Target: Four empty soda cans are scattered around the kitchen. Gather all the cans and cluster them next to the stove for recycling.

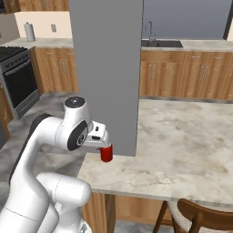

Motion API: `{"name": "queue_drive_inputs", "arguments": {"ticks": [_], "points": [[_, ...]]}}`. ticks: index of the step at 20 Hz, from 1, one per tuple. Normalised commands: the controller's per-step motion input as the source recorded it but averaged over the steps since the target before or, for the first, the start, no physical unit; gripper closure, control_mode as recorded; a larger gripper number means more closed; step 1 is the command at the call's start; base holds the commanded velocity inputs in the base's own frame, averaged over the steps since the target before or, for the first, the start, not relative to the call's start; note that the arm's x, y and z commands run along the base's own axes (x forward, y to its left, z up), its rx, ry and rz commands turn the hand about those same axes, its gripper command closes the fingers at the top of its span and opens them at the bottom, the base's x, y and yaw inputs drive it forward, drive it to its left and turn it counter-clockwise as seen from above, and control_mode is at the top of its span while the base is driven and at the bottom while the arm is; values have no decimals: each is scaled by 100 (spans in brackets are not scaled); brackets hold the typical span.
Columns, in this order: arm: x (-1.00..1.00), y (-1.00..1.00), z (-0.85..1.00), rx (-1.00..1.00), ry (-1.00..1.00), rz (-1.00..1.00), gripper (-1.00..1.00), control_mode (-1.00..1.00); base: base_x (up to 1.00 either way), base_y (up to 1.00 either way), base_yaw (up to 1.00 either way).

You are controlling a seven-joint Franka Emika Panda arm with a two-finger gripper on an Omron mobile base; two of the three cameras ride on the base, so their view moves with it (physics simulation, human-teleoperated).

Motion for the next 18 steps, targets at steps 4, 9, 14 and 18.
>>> {"name": "queue_drive_inputs", "arguments": {"ticks": [4, 9, 14, 18], "points": [[20, -6, -15, -1, 0, 0, -100, -100, 0, 0, 0], [27, -12, -7, 0, 0, 0, -100, -100, 0, 0, 0], [31, -11, -12, 0, 0, 0, -100, -100, 0, 0, 0], [28, -4, -22, 0, 0, 0, -100, -100, 0, 0, 0]]}}
